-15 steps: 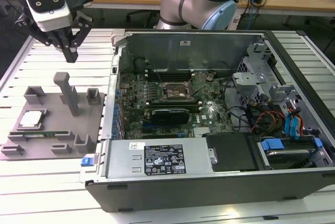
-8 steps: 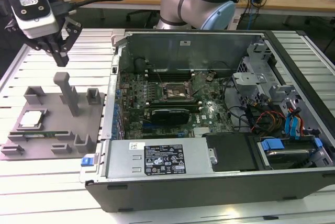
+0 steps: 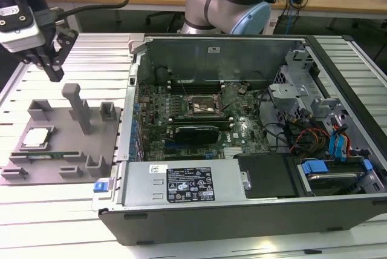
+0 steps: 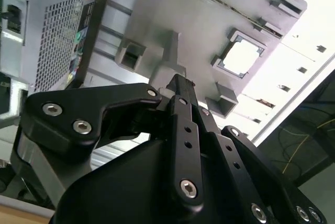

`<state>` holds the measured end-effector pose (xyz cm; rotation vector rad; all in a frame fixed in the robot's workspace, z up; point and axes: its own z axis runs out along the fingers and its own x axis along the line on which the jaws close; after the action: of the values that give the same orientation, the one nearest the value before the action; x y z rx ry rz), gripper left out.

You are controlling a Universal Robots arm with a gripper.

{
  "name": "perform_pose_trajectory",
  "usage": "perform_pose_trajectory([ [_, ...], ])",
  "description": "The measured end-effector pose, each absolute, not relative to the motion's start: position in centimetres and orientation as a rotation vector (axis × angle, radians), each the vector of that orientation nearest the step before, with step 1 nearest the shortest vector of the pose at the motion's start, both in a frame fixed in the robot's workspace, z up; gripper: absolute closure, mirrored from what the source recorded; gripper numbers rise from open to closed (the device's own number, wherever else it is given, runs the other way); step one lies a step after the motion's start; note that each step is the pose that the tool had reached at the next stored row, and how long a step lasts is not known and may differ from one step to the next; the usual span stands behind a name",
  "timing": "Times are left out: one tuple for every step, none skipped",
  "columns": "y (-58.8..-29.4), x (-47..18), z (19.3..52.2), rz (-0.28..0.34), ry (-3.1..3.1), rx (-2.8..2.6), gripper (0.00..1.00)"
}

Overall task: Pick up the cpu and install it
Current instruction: 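Reach for the cpu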

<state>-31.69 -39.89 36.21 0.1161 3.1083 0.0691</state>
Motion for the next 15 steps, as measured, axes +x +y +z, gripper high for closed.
perform_pose_trajectory([
  [-39.9,-32.0,36.1,0.069,3.108,0.116,0.89],
  [-39.9,-32.2,36.0,0.069,3.108,0.116,0.89],
  [-39.9,-32.5,35.9,0.069,3.108,0.116,0.89],
  [-39.9,-32.7,35.8,0.069,3.108,0.116,0.89],
  [-39.9,-33.0,35.7,0.069,3.108,0.116,0.89],
  [-39.9,-33.2,35.7,0.069,3.108,0.116,0.89],
  [-39.9,-33.6,35.5,0.069,3.108,0.116,0.89],
  [-39.9,-33.8,35.4,0.069,3.108,0.116,0.89],
  [-39.9,-34.4,35.2,0.069,3.108,0.116,0.89],
  [-39.9,-35.0,35.0,0.069,3.108,0.116,0.89],
  [-39.9,-35.2,35.0,0.069,3.108,0.116,0.89],
  [-39.9,-35.6,34.9,0.069,3.108,0.116,0.89],
  [-39.9,-35.9,34.7,0.069,3.108,0.116,0.89],
  [-39.9,-36.2,34.6,0.069,3.108,0.116,0.89],
  [-39.9,-36.5,34.5,0.069,3.108,0.116,0.89],
])
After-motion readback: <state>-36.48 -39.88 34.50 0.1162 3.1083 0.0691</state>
